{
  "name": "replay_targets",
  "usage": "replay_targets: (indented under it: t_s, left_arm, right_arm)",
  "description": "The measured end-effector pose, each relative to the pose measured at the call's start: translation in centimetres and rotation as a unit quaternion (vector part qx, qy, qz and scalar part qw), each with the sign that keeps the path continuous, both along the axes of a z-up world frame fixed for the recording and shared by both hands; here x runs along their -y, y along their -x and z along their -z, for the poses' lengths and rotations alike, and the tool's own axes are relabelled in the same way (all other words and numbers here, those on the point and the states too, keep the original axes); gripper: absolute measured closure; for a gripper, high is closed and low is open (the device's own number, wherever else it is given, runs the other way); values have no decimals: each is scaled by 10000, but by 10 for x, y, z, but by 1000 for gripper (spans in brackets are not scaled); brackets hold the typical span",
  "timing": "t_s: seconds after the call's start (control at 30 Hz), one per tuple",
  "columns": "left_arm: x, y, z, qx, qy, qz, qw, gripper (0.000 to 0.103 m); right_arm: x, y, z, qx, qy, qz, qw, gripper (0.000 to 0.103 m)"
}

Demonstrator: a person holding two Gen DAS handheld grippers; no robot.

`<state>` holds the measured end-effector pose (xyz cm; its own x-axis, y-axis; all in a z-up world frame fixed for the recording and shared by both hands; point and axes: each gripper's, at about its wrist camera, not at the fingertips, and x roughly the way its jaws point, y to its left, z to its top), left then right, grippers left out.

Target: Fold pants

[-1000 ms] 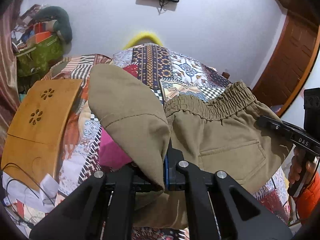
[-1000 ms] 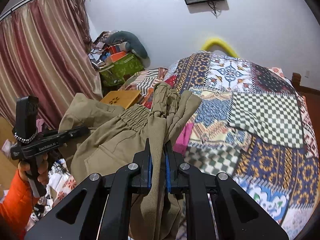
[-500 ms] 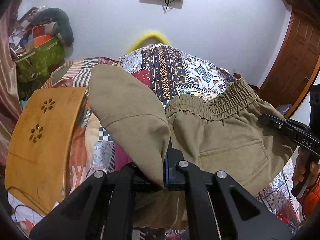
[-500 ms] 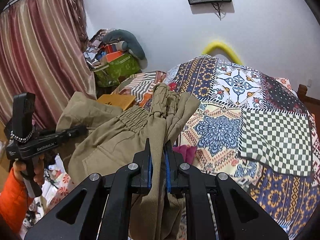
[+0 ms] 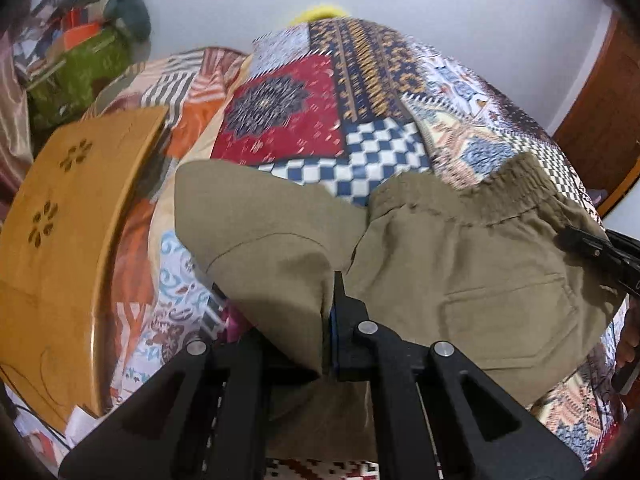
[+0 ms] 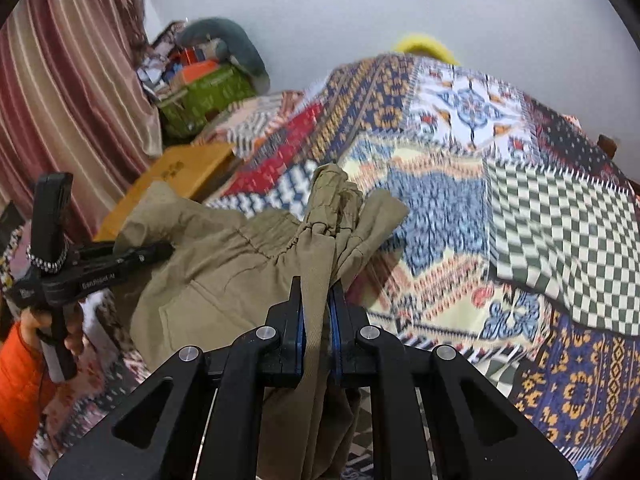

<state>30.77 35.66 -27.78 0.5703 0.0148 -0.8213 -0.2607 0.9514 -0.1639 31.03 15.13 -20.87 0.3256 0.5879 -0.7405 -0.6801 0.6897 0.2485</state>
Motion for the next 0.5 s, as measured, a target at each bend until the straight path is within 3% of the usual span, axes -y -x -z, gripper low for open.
replay_targets:
  t_s: [0.17, 0.5]
  left_arm:
    - [-16, 6, 15, -59, 492, -200, 9986, 85]
    - [-24, 31, 15, -171, 540, -442, 9974, 64]
  right_arm:
    - [6, -3, 14, -180, 203, -26, 9996, 93]
    - [16, 6, 18, -268, 473, -69, 9985, 74]
